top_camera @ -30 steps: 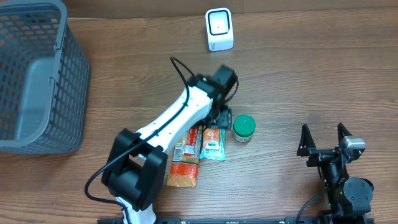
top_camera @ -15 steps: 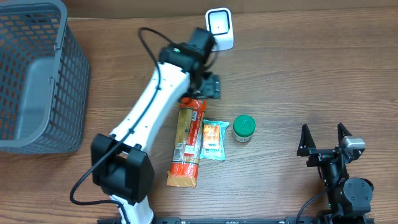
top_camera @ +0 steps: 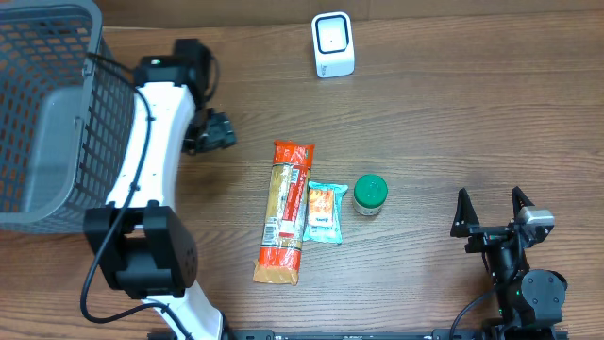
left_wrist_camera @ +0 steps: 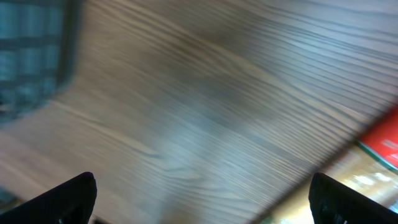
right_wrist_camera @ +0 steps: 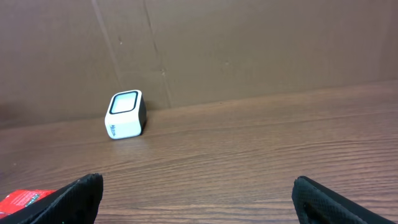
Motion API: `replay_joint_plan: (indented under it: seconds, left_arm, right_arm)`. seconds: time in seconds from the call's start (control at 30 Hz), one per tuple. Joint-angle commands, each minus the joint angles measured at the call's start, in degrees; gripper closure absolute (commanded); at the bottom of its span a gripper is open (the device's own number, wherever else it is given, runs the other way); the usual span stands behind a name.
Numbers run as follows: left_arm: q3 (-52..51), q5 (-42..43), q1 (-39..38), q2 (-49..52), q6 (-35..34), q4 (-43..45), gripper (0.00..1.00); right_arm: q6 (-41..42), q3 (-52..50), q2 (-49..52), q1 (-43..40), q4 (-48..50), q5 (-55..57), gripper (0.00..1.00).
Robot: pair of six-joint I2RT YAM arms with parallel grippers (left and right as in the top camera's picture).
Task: Scan the item barcode
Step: 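Retract the left gripper back toward the basket edge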
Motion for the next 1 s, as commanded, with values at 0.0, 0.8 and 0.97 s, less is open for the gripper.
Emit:
replay_joint_plan:
  seconds: [0.0, 0.8, 0.97]
  left_arm:
    - [0.6, -4.1, 3.5, -0.2, 2.1, -0.1, 0.0]
    - [0.3, 17.8, 7.7, -0.2, 6.7, 2.1, 0.13]
    - [-1.2, 20.3, 6.8, -2.0, 10.3, -5.4, 0.61]
  right_arm:
    - [0.2, -0.6, -0.5, -0.3, 0.3, -0.3, 0.0]
    - [0.2, -0.6, -0.5, -0.3, 0.3, -0.3, 0.0]
    - [0.2, -0.6, -0.5, -0.3, 0.3, -0.3, 0.0]
